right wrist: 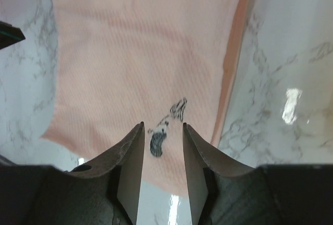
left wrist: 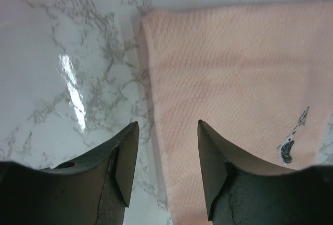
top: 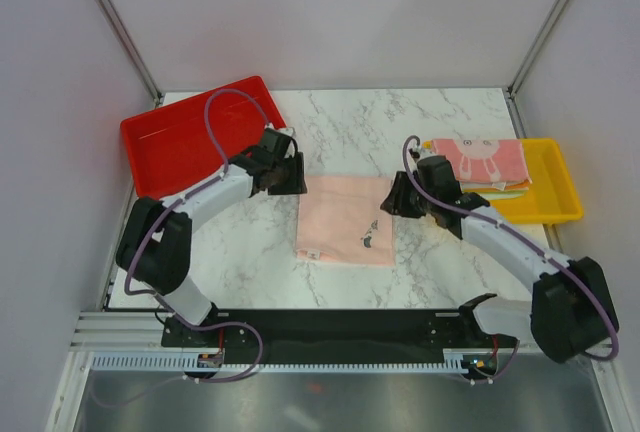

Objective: Fold and stack the towels
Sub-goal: Fold the towel

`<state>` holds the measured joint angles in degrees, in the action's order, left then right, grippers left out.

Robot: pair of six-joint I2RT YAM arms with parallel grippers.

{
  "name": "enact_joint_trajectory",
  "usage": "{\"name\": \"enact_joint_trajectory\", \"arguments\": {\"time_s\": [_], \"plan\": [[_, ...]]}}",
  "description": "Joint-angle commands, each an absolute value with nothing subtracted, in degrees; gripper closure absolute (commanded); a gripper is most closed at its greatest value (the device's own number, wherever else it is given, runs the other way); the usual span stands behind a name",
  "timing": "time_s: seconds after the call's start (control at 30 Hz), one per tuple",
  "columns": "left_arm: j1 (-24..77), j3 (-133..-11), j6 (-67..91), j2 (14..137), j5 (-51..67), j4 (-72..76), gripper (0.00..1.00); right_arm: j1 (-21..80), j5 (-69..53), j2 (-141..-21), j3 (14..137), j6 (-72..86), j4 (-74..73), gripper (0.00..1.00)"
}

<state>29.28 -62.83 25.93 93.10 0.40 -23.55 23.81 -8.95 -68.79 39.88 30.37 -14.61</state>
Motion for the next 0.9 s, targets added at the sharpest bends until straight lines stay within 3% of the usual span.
{"name": "enact_joint_trajectory", "arguments": {"time_s": [0.0, 0.37, 0.7, 0.87], "plan": [[27.2, -68.3, 21.4, 96.1, 6.7, -18.8, 0.44, 21.3, -5.2, -78.4, 47.0, 27.1, -12.1, 0.56], [26.7, -72.8, 19.4, 105.1, 7.1, -15.7, 0.46, 17.3, -8.0, -94.8, 56.6, 25.3, -8.2, 0.57], [26.6, -74.3, 18.7, 109.5, 5.2, -15.6, 0.47, 16.3, -9.7, -100.6, 59.2, 26.8, -5.7, 0.56], [26.6, -74.4, 18.3, 110.3, 5.7, -13.9, 0.5, 16.3, -10.2, -101.2, 58.9, 26.7, -4.7, 0.64]]}}
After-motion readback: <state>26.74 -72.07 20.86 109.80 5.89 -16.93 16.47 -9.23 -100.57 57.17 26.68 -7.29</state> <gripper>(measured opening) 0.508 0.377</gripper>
